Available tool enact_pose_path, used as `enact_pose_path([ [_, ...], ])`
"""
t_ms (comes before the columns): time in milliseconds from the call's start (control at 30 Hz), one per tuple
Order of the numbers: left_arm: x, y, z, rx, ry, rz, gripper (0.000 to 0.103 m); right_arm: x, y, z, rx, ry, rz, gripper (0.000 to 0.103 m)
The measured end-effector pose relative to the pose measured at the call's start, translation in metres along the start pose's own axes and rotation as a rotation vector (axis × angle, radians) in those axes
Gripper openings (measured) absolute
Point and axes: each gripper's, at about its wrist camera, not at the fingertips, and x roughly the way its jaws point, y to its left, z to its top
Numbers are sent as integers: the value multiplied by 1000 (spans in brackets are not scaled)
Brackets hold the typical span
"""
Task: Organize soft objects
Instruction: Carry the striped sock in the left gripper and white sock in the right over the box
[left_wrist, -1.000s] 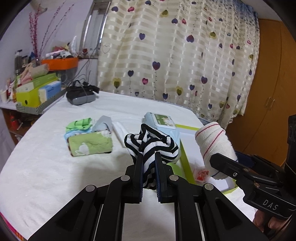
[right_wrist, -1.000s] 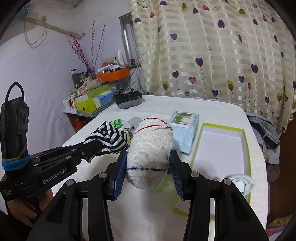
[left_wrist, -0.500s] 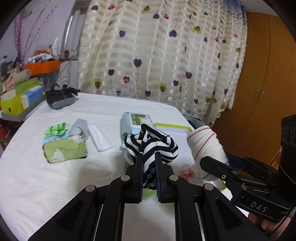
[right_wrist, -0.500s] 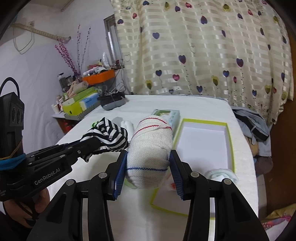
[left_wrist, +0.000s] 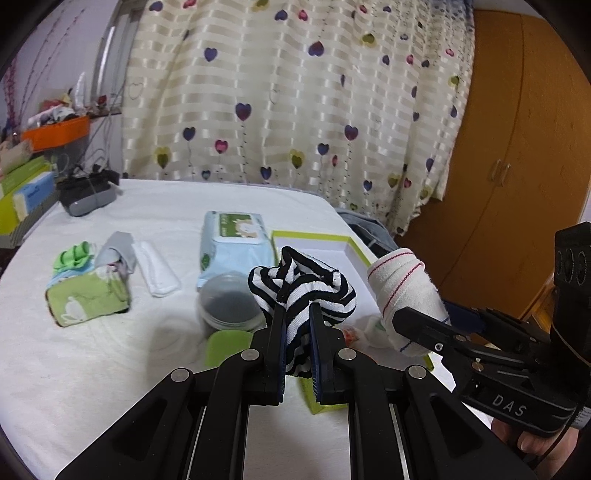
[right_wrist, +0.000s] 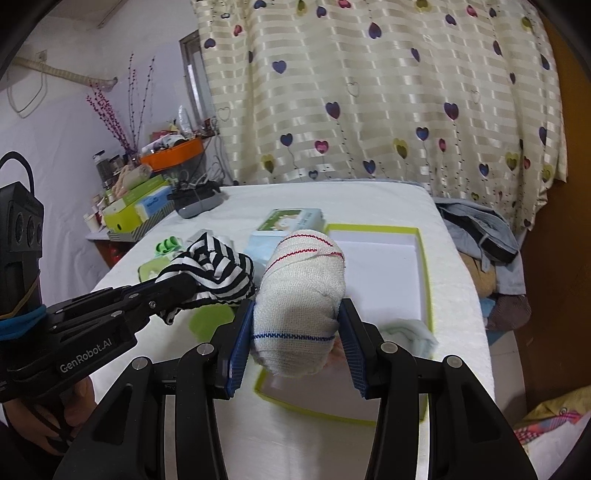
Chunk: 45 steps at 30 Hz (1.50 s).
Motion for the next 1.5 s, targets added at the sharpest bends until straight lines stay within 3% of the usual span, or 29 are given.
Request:
enact_pose_path([
  [333, 17, -17, -9, 27, 51, -50, 10, -1, -32, -12, 54, 29, -52, 46],
  [767, 42, -35, -26, 54, 138, -101, 10, 25, -59, -35, 81, 144, -88, 46],
  [1300, 79, -40, -40, 54, 263, -151, 10, 50, -69, -26, 60, 152, -81, 48],
  [1500, 94, -41, -39, 59, 284, -119, 10, 44, -69, -31, 45, 160, -80, 48],
])
